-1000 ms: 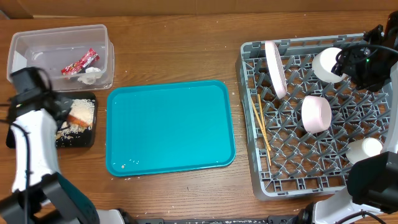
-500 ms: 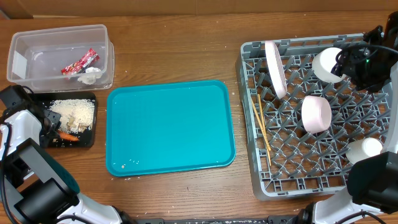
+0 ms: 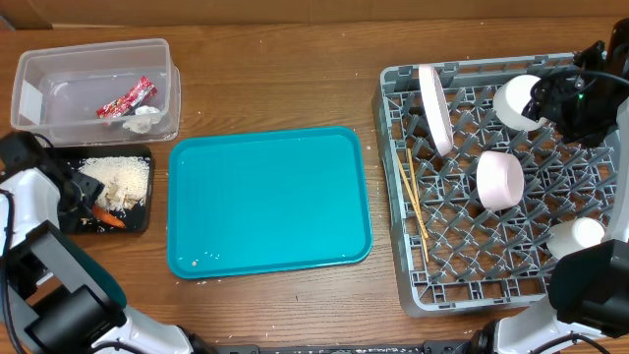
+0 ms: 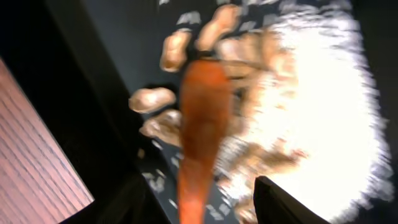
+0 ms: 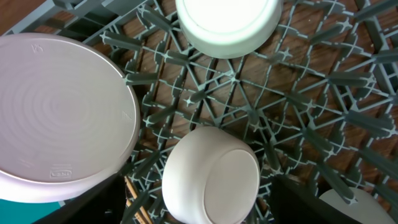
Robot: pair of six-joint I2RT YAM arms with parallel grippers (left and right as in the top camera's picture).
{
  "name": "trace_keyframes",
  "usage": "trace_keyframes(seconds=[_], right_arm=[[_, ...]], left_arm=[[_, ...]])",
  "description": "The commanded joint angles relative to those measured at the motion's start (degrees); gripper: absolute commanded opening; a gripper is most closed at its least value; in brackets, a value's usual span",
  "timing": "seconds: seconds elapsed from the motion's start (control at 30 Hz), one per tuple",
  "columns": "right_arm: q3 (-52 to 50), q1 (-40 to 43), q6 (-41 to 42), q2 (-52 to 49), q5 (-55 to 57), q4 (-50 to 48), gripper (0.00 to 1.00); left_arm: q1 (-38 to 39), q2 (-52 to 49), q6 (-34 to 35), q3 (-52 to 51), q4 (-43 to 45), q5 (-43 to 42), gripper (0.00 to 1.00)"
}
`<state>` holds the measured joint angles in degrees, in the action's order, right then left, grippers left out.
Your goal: Sort waste into correct bins and load items into the dishwasher
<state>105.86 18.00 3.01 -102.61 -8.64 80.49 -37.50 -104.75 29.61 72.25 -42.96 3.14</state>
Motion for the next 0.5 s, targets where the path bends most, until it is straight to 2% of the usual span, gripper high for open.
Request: trace_keyframes(seconds=[0.0,0.1,0.2,0.3,0.33,0.47], right_arm=[[1.14,-0.13,0.33,0.76,-0.17,-0.26,0.76],[1.14,-1.75,0.28,0.76,-0.37,-0.28,0.75],[1.14,-4.57,0.24,0.76,-0.39,-1.14,0.77],[1.14,-8.72,0.00,0.76,-0.59,-2.69,0.85],[1.14,-9.99,-0.02,0.76,-0.98,-3.06,0.90],[1.14,-15.28,-0.55,0.76,-3.87,-3.21,0.93]], left_arm=[[1.70,6.60,-6.10,5.46,-1.55,-9.77,0.59],[4.83,10.05,-9.92,6.88,-2.60,-16.00,0.60],[10.45,13.62,-12.59,7.54,-3.98,-18.05,0.61],[17.59,16.17,-16.24,7.54,-6.05,-17.94,0.63],[20.41,16.70,-17.53,7.54,-7.76,-17.84,0.64],[28.11,16.85,-18.73,7.52,-17.31,-17.55,0.70]])
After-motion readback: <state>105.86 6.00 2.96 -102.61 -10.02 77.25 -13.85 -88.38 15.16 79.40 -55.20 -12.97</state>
